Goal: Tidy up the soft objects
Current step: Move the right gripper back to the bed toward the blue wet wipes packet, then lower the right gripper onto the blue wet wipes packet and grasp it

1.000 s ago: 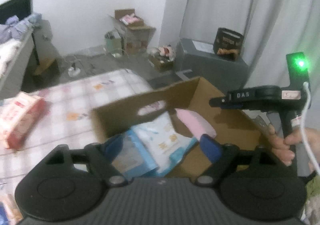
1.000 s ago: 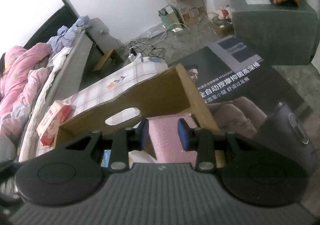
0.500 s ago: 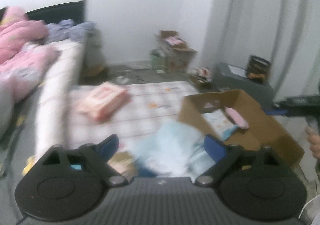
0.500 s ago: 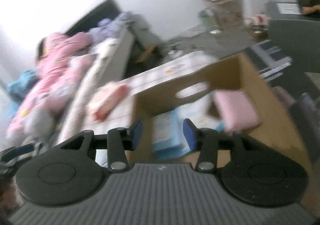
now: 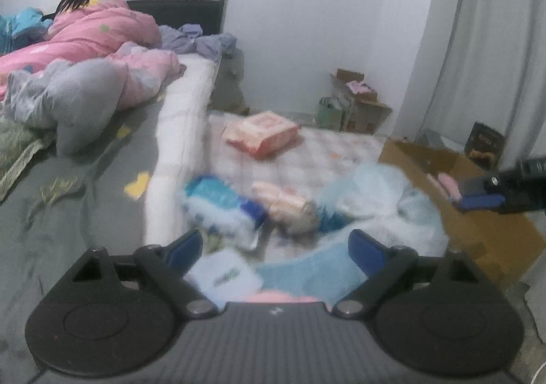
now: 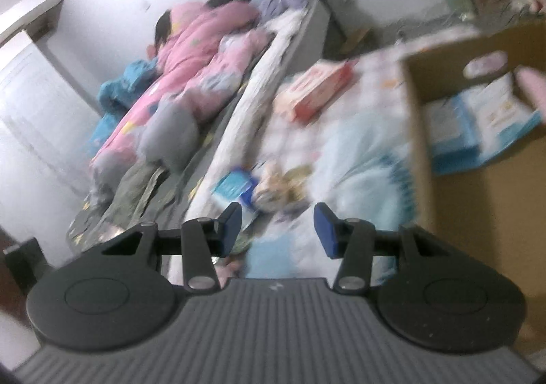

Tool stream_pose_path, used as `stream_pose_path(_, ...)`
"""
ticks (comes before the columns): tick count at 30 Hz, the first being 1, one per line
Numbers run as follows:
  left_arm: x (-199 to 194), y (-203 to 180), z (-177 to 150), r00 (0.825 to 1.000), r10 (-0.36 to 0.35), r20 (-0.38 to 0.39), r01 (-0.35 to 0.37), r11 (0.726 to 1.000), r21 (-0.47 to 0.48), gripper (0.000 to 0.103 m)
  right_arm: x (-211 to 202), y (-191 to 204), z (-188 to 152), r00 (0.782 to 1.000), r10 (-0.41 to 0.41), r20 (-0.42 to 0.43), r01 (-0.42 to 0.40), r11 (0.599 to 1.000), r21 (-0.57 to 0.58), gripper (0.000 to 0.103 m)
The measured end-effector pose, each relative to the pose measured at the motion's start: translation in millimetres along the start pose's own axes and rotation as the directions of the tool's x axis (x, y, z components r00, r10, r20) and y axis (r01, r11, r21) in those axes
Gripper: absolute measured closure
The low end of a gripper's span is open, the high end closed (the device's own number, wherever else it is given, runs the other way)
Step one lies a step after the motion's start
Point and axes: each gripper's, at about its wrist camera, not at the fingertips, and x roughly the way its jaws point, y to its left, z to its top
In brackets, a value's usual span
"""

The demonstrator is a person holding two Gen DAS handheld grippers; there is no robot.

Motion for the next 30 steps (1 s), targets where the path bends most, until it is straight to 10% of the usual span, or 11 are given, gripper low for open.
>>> stream_pose_path(10, 36.4, 22.8, 4.1, 0.999, -0.030, 0.018, 0.031, 0.997, -0.076, 0.016, 87.9, 55.6, 25.0, 0.979, 0.103, -0.174, -0.110, 0.993, -0.031, 0.057)
stream_pose_path(17, 102.6, 53.0, 26.1, 0.991, -0.067, -0.113, 0.042, 0.976, -0.215, 0.028, 199.1, 83.5, 84.8, 0.931, 0.177, -0.320, -0.189, 0.982, -0.005, 0.051)
stream_pose_path(30, 175.8, 78.2, 28.4, 0.955, -0.108, -0.278, 0.025, 0.958, -0.287, 0.031, 372.1, 45.0, 107.5, 0.861, 0.043, -0.507, -0.044, 0.999, 0.009, 0.048)
